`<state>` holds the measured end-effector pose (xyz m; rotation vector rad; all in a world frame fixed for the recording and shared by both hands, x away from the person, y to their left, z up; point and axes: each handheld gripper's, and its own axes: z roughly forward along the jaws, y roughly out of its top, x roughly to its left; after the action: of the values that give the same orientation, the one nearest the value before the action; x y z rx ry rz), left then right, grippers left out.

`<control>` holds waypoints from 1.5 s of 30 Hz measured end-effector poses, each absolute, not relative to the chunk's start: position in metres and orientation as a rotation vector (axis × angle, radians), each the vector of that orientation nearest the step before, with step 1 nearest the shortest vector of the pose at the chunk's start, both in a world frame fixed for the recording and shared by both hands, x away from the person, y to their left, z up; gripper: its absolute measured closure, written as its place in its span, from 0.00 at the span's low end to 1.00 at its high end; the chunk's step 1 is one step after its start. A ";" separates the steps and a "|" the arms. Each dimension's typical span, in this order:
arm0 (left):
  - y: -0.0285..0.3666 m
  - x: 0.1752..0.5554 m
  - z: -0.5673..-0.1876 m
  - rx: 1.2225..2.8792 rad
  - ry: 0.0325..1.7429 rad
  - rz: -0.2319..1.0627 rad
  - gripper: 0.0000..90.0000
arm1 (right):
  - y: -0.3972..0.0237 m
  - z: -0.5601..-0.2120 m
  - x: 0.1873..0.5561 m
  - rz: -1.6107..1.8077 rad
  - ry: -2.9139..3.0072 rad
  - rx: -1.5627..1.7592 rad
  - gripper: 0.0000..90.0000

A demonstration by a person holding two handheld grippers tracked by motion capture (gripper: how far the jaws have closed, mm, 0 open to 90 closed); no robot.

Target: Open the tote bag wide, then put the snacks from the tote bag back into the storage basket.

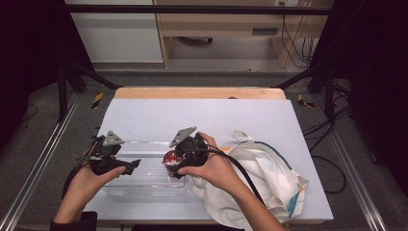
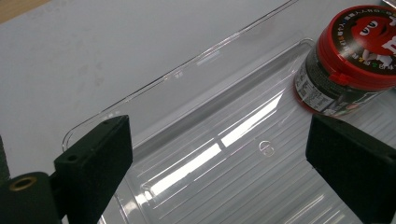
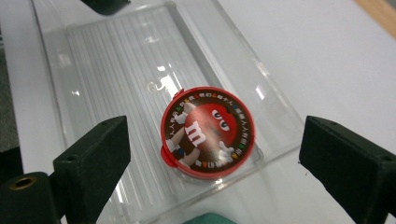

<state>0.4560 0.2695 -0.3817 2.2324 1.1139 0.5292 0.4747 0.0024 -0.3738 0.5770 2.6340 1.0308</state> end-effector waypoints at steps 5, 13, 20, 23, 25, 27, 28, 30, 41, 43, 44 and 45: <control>0.267 0.456 -0.382 2.238 1.112 0.535 0.08 | -0.019 -0.359 0.464 1.080 2.575 0.619 0.10; 0.262 0.455 -0.383 2.253 1.101 0.540 0.08 | -0.056 -0.354 0.448 1.147 2.461 0.724 0.09; 0.263 0.454 -0.379 2.234 1.092 0.563 0.07 | -0.076 -0.349 0.451 1.112 2.423 0.777 0.07; 0.263 0.453 -0.377 2.226 1.092 0.562 0.07 | -0.090 -0.344 0.448 1.102 2.394 0.803 0.07; 0.263 0.452 -0.376 2.231 1.087 0.562 0.07 | -0.103 -0.340 0.446 1.116 2.359 0.828 0.07; 0.263 0.453 -0.375 2.230 1.084 0.563 0.07 | -0.118 -0.338 0.442 1.128 2.327 0.867 0.08; 0.263 0.453 -0.375 2.231 1.084 0.562 0.07 | -0.126 -0.337 0.441 1.124 2.318 0.887 0.08; 0.264 0.453 -0.376 2.232 1.086 0.557 0.07 | -0.140 -0.335 0.441 1.118 2.289 0.923 0.08; 0.278 0.452 -0.372 2.203 1.116 0.562 0.07 | -0.188 -0.322 0.447 1.080 2.131 1.069 0.08; 0.281 0.452 -0.371 2.190 1.128 0.568 0.07 | -0.195 -0.322 0.447 1.073 2.114 1.091 0.08; 0.283 0.452 -0.371 2.187 1.130 0.571 0.07 | -0.198 -0.321 0.448 1.069 2.101 1.103 0.08; 0.284 0.451 -0.370 2.182 1.135 0.571 0.07 | -0.202 -0.321 0.448 1.066 2.092 1.114 0.08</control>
<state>0.4513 0.2840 -0.3700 2.1822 1.1348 0.5711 0.4480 -0.2018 -0.3213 1.1138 2.0917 1.0655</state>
